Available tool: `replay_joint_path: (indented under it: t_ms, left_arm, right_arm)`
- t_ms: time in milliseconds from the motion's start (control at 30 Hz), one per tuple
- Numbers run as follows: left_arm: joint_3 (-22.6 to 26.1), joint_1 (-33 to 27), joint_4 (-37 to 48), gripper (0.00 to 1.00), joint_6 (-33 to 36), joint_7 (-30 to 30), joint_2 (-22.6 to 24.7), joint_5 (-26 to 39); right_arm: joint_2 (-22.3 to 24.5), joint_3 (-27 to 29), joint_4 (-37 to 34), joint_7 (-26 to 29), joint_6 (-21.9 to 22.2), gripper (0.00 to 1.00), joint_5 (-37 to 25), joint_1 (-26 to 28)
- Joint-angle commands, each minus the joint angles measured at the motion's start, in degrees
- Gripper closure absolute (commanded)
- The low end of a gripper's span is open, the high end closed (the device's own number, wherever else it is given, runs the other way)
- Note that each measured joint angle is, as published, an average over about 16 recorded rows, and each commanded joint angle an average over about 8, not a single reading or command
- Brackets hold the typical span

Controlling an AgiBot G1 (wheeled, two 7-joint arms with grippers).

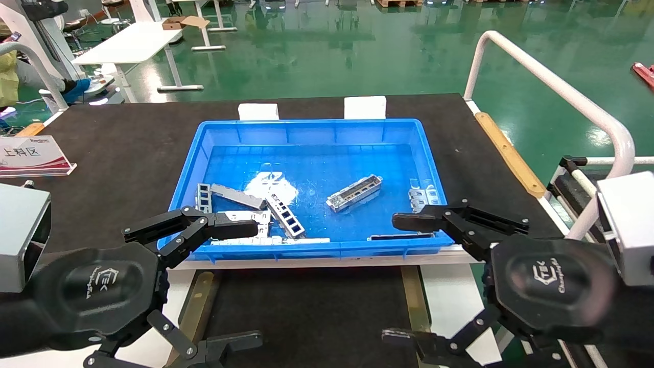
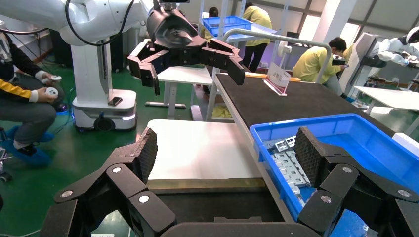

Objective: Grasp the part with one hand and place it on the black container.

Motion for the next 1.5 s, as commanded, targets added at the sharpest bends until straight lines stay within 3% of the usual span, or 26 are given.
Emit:
replay_joint_path:
  t_ms: [33, 1100, 1500]
  left_arm:
    - [0.0, 0.0, 0.0, 0.00, 0.0, 0.0, 0.0, 0.0]
    - [0.3, -0.8, -0.9, 0.00, -2.6, -0.6, -0.1, 2.5]
    - [2.3, -2.3, -0.9, 0.00, -8.2, 1.2, 5.3, 7.4]
  right_arm:
    - [0.0, 0.0, 0.0, 0.0, 0.0, 0.00, 0.0, 0.0]
    - [0.0, 0.0, 0.0, 0.0, 0.0, 0.00, 0.0, 0.0]
    - [0.0, 0.0, 0.0, 0.0, 0.0, 0.00, 0.0, 0.0]
